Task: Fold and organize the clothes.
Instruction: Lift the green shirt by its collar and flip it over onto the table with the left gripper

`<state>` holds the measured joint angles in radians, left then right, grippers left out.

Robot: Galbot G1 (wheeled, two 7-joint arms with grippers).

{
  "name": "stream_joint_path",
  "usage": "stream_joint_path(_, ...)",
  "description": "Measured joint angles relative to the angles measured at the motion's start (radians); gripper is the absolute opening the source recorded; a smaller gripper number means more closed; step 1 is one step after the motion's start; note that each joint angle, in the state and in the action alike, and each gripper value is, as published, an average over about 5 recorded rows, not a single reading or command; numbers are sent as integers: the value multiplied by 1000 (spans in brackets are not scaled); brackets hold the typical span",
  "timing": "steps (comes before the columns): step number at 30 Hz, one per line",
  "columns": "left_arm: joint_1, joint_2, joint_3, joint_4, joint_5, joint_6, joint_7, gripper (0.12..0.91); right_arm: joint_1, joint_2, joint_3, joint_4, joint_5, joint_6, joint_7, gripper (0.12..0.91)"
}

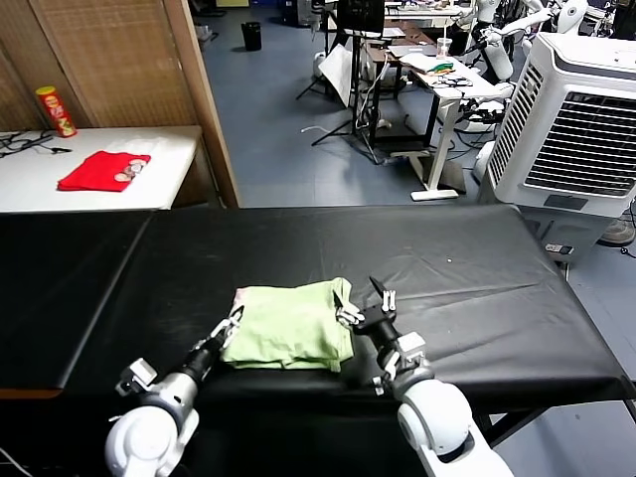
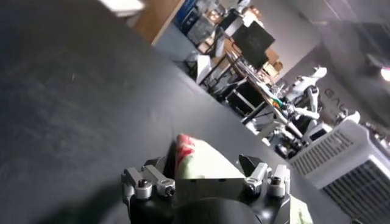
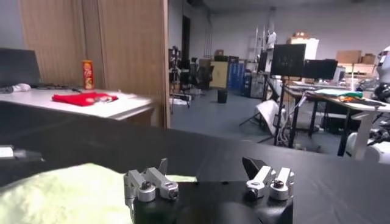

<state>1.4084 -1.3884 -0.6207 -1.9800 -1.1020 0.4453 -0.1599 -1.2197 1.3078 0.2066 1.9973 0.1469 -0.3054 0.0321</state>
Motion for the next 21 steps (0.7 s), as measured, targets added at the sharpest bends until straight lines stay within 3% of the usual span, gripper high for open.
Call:
stream_joint_path(5, -8, -5, 0, 20, -36, 2, -11, 757, -7, 5, 4, 6, 0, 2, 0, 798)
stream_joint_path(9, -14, -6, 0, 34, -46, 1, -15, 588, -14, 12, 6, 7, -3, 5, -1, 798)
stream_joint_path(16, -20, 0, 1, 30, -34, -1, -22, 205, -25, 26, 8, 8, -16, 9, -2, 798)
stream_joint_path(19, -16, 8, 2, 13, 25, -6, -20, 147, -30, 32, 12, 8, -26, 10, -2, 798)
stream_joint_path(21, -14, 17, 3, 2, 87, -13, -12, 152, -34, 36, 17, 8, -36, 10, -1, 798)
